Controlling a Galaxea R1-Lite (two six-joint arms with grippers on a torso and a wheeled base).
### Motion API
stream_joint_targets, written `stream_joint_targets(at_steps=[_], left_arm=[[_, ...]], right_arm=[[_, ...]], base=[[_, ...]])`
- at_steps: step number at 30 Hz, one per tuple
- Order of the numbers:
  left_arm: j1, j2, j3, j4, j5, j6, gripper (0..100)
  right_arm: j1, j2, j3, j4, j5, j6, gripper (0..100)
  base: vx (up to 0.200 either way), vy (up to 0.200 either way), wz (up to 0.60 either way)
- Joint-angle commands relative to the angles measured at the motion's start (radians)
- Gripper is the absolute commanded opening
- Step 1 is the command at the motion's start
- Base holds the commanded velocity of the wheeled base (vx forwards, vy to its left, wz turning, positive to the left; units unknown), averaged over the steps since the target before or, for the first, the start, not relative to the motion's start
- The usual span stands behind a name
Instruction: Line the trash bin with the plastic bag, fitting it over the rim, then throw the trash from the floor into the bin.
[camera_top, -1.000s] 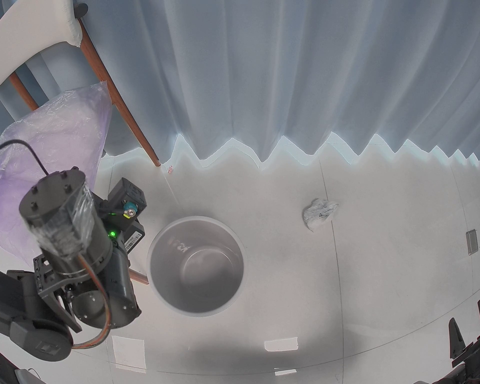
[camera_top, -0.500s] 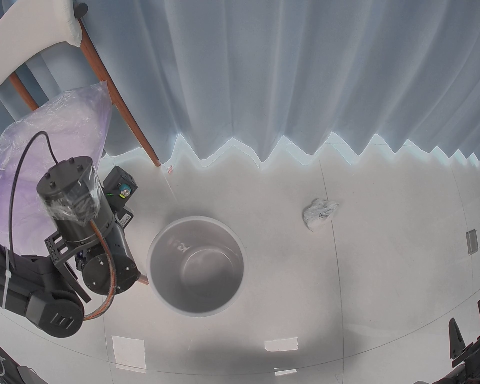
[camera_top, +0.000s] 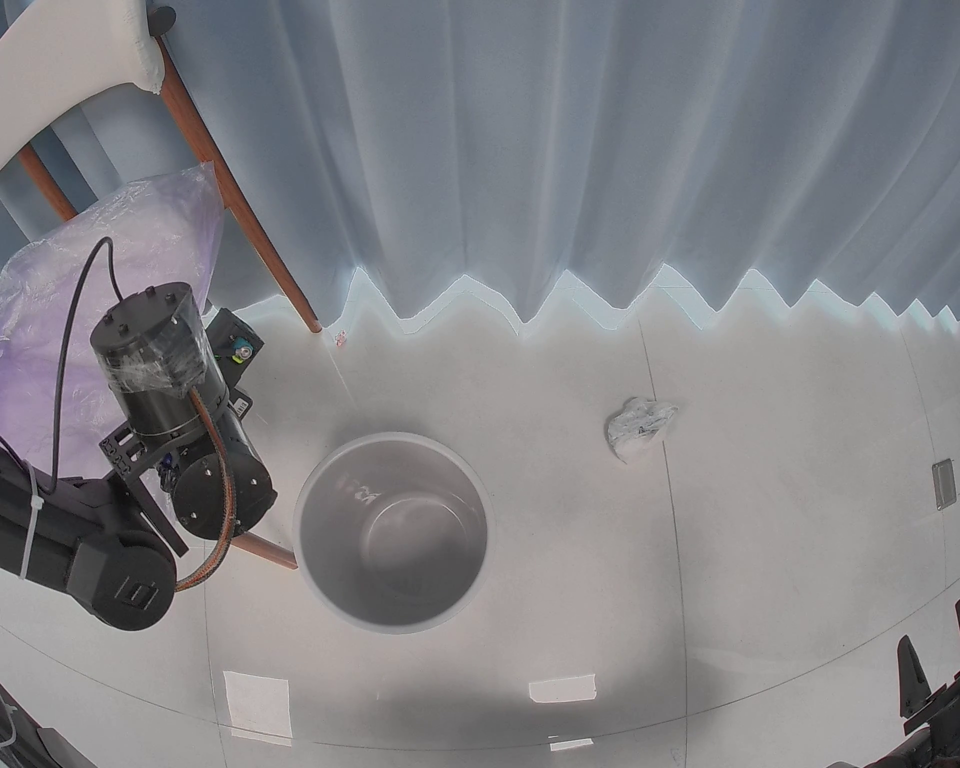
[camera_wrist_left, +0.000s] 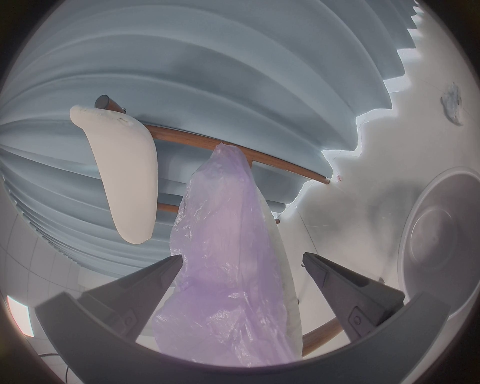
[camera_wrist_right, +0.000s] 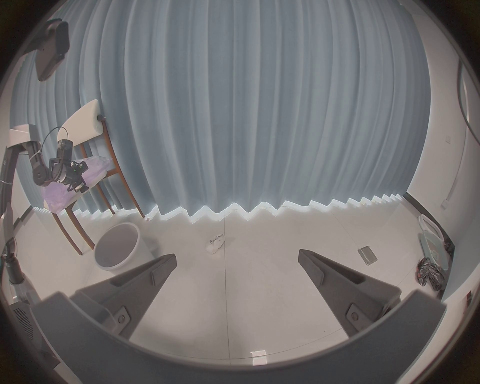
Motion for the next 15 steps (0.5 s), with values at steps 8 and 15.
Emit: stream_joint_targets(at_steps=[8,15], left_arm=[[0.031,0.023,0.008,-0.001,0.002,-0.002,100],[0.075,0.02,0.016,-0.003,0.0,-0.003,100]], right_arm=[[0.0,-0.018,0.018,0.0,-0.001,0.0,100],[0.0,-0.018,0.018,0.0,-0.001,0.0,100]], base=[[0.0,0.0,0.0],[0.0,0.0,0.0]])
